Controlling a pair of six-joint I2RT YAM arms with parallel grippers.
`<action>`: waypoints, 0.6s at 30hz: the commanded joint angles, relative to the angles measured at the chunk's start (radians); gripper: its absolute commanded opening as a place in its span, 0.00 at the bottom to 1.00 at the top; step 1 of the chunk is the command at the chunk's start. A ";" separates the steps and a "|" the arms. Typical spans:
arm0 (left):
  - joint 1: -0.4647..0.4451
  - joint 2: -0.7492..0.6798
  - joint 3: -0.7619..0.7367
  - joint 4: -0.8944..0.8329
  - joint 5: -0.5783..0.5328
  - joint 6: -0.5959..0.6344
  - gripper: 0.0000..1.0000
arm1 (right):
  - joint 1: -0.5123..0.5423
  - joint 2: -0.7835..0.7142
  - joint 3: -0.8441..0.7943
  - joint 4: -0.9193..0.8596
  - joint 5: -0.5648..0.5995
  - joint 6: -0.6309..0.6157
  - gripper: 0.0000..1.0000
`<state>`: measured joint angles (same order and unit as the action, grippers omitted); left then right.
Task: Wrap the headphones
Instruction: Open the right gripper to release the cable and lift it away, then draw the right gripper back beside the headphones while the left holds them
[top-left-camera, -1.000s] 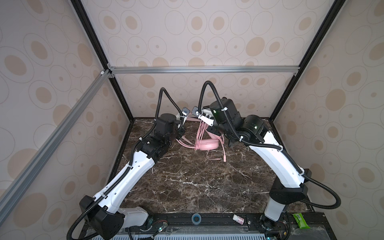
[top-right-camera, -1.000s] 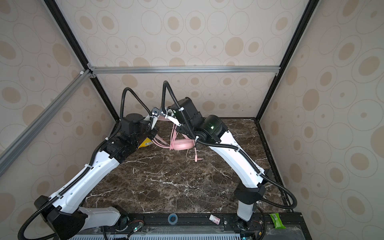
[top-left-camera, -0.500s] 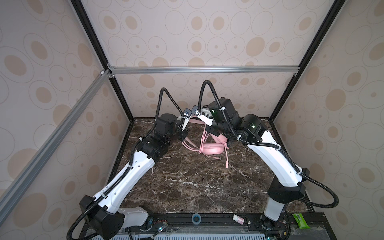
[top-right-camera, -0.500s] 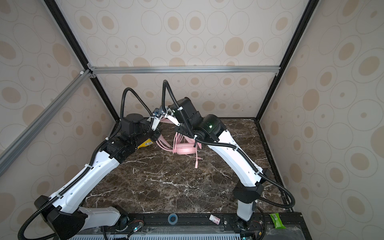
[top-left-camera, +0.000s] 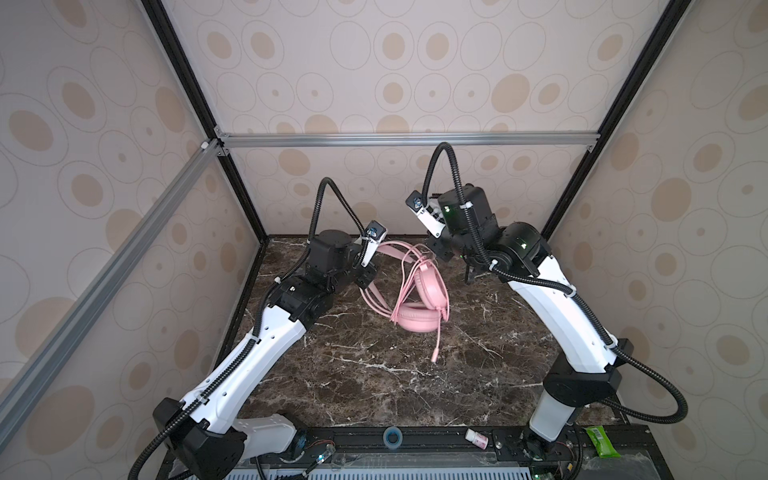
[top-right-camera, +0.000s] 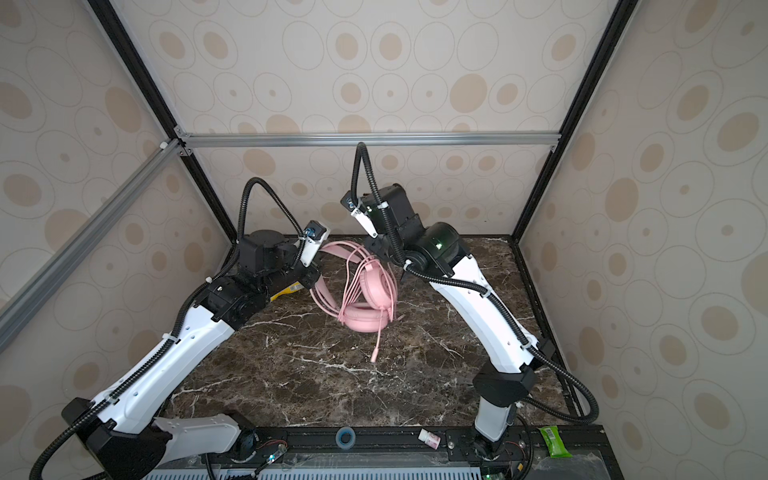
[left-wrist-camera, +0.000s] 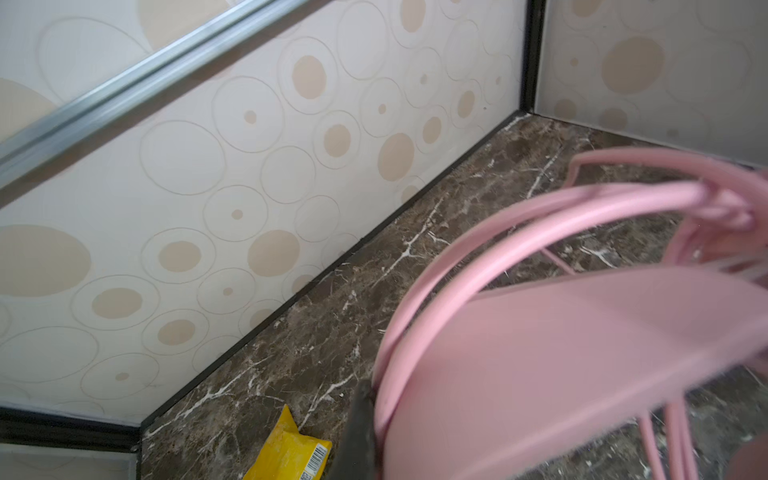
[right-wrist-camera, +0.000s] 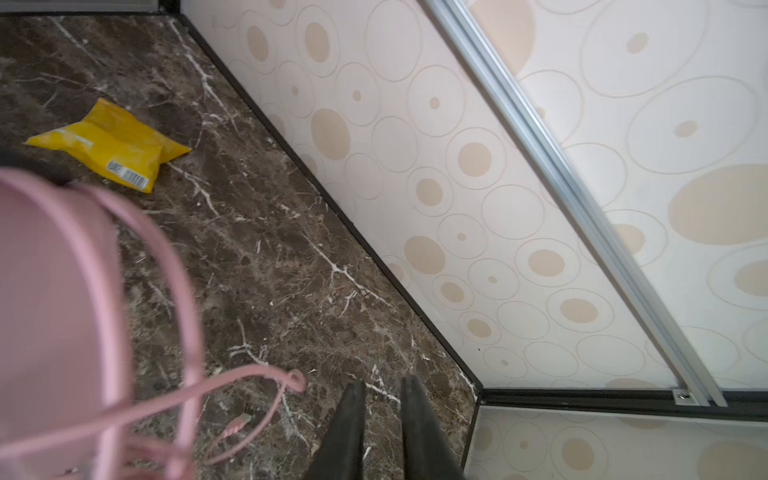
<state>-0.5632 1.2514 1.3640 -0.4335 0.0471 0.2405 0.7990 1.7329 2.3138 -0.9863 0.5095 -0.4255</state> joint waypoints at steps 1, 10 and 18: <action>-0.005 -0.035 0.018 0.004 0.053 -0.025 0.00 | 0.000 -0.061 -0.048 0.080 -0.013 0.027 0.25; 0.001 -0.007 0.047 -0.019 0.012 -0.084 0.00 | -0.002 -0.126 -0.155 0.129 -0.034 0.033 0.28; 0.019 -0.011 0.057 -0.024 0.012 -0.153 0.00 | -0.233 -0.292 -0.401 0.292 -0.371 0.332 0.41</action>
<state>-0.5549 1.2556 1.3602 -0.4992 0.0429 0.1665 0.6647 1.5238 1.9705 -0.7898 0.3099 -0.2649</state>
